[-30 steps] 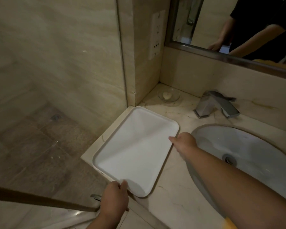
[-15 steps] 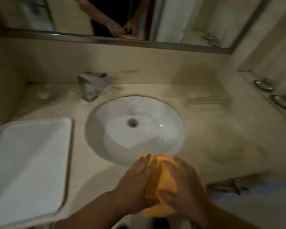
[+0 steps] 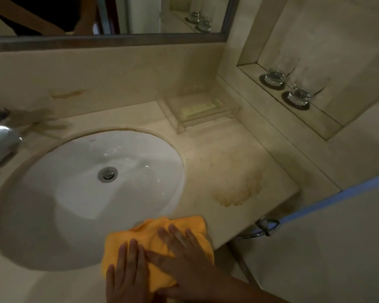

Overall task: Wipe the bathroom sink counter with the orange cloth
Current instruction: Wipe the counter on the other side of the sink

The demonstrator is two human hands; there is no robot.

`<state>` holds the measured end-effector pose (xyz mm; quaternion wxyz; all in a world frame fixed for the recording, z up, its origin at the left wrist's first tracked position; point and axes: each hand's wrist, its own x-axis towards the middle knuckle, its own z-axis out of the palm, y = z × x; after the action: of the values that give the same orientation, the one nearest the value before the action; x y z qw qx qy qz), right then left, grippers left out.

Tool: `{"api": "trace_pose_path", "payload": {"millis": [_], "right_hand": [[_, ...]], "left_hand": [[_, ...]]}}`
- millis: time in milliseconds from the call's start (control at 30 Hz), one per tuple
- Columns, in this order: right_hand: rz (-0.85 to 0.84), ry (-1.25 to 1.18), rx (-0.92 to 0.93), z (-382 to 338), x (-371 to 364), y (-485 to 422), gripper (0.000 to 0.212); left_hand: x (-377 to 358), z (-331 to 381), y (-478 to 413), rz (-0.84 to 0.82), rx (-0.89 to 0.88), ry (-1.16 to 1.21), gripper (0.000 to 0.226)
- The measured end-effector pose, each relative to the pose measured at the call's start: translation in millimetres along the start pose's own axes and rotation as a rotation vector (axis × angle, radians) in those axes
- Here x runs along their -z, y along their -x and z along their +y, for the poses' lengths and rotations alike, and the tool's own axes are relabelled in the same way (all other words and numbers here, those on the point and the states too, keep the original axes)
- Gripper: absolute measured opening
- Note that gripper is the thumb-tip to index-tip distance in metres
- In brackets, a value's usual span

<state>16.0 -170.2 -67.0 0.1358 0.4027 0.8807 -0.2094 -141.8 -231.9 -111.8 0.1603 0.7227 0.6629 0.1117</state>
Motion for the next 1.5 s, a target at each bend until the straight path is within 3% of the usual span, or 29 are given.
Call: {"api": "trace_pose_path", "payload": {"millis": [67,167,267,433,500,733,1000,1267,1500], "right_hand": [[0.025,-0.045,0.18,20,13,-7,0.067],[0.044,-0.1,0.286,48,35,-22,0.062],[0.038,-0.074,0.363,87,53,-41,0.061],[0.021,0.093,0.319,169,99,-73,0.062],[0.004,0.106,0.245,201,121,-86,0.062],[0.099,0.006,0.031,280,160,-123,0.063],[0.131,-0.011,-0.296,340,179,-104,0.055],[0.133,-0.054,-0.474,336,168,-68,0.056],[0.199,-0.081,-0.541,318,147,-11,0.049]], "left_hand": [[-5,12,-11,0.015,0.1,0.048,0.062],[-16,38,-37,0.168,0.252,0.096,0.092],[-16,71,-74,0.256,0.4,0.138,0.098],[-4,130,-168,-0.049,0.603,0.15,0.096],[-1,144,-208,-0.092,0.648,0.164,0.089],[0,155,-321,-0.016,0.473,0.155,0.082],[-12,206,-400,-0.13,0.31,0.208,0.081],[-16,227,-402,-0.255,0.128,0.144,0.078],[-27,262,-352,-0.329,0.078,0.083,0.071]]}}
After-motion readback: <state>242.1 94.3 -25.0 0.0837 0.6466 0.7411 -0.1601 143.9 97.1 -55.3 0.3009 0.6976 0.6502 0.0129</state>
